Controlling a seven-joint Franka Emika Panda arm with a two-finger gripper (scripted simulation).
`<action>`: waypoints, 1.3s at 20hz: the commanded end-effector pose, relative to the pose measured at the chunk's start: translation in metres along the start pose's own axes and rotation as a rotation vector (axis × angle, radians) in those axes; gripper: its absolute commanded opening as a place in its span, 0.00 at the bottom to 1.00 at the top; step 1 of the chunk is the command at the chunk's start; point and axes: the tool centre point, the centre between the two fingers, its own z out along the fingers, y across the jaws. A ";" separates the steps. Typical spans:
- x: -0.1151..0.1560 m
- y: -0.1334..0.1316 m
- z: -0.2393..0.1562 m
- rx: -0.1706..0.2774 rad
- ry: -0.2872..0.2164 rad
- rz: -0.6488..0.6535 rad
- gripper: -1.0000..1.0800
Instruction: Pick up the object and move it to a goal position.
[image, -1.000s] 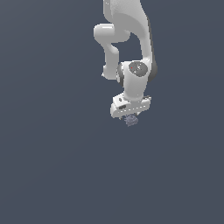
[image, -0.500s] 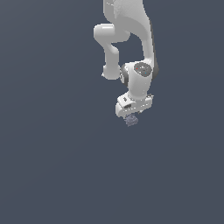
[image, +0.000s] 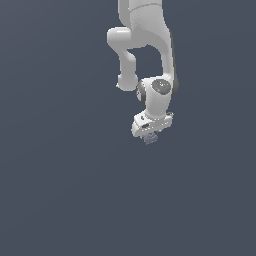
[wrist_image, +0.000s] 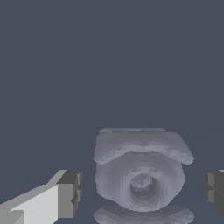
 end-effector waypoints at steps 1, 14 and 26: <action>0.000 0.000 0.011 0.000 0.000 -0.001 0.96; 0.000 0.000 0.022 0.000 0.000 -0.002 0.00; 0.007 0.008 0.012 0.002 0.038 -0.021 0.00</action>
